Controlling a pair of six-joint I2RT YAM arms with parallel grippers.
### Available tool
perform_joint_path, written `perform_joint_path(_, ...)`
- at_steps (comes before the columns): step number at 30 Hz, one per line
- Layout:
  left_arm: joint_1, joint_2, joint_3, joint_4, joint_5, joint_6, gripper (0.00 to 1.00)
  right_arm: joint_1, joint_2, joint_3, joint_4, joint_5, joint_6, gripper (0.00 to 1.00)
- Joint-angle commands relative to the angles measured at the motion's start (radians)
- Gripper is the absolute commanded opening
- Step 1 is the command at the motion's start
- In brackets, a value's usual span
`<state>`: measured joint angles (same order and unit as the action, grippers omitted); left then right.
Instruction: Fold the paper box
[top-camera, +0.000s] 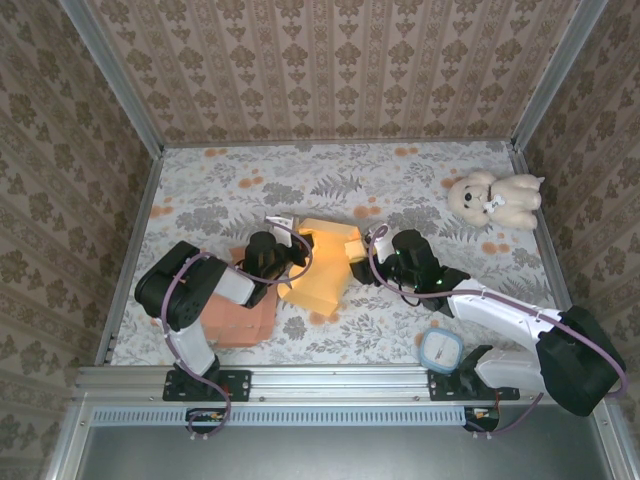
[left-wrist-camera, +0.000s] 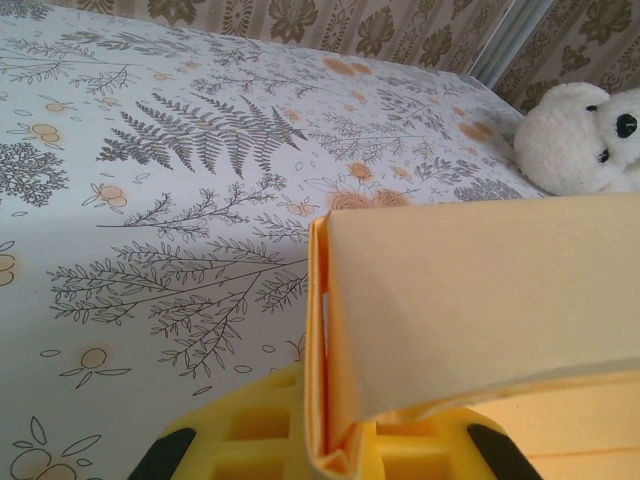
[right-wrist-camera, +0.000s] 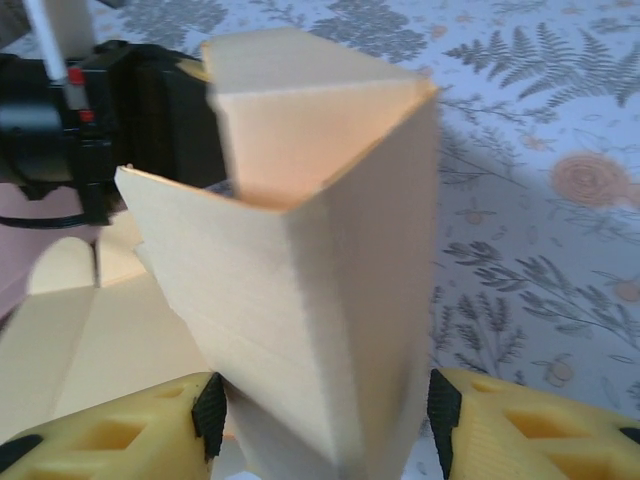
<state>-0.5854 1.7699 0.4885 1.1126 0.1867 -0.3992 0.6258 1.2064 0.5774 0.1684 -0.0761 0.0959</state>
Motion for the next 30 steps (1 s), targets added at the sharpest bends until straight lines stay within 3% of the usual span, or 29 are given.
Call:
perform_joint_path(1,-0.001,-0.019,0.005,0.049,0.034,-0.021,0.00,0.006,-0.005,0.022,-0.032,0.136,-0.009,0.57)
perform_joint_path(13,-0.002,0.010,0.019,0.049,0.015,-0.048,0.00,0.036,0.004,0.007,0.007,0.189,-0.009,0.52)
perform_joint_path(23,-0.052,-0.034,0.061,-0.146,-0.203,-0.050,0.00,0.083,0.041,0.025,0.051,0.151,0.032,0.50)
perform_joint_path(30,-0.122,-0.090,0.091,-0.260,-0.319,-0.017,0.00,0.094,0.099,0.057,0.058,0.222,0.064,0.37)
